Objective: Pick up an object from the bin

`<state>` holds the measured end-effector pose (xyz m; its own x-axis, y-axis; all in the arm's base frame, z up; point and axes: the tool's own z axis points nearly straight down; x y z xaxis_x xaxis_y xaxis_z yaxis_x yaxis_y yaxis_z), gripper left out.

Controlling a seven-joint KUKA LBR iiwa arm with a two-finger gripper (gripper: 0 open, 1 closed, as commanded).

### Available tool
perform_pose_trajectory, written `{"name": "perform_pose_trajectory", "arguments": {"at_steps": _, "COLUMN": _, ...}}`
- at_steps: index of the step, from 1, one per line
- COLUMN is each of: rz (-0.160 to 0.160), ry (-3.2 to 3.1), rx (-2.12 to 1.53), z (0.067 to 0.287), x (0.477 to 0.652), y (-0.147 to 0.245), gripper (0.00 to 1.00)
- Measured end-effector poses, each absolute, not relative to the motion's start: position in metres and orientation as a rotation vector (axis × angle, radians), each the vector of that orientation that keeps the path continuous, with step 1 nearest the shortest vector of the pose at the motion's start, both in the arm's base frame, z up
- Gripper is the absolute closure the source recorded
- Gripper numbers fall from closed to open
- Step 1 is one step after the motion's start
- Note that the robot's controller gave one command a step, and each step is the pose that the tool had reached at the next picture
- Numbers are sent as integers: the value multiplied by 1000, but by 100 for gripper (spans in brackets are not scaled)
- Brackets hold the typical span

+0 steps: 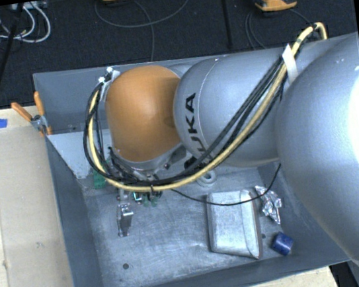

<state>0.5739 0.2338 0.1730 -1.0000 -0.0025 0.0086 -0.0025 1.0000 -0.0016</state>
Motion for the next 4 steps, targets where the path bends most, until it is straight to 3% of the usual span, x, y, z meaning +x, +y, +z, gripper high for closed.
{"name": "perform_pose_trajectory", "arguments": {"at_steps": 1, "rz": 4, "ry": -3135, "rx": 62, "z": 83, "x": 604, "y": 230, "gripper": 0}}
{"name": "perform_pose_trajectory", "arguments": {"at_steps": 2, "rz": 5, "ry": -3134, "rx": 202, "z": 74, "x": 619, "y": 173, "gripper": 0}}
{"name": "perform_pose_trajectory", "arguments": {"at_steps": 3, "rz": -4, "ry": -3146, "rx": 67, "z": 73, "x": 616, "y": 97, "gripper": 0}}
{"name": "perform_pose_trajectory", "arguments": {"at_steps": 4, "rz": 5, "ry": -3140, "rx": -39, "z": 73, "x": 623, "y": 113, "gripper": 0}}
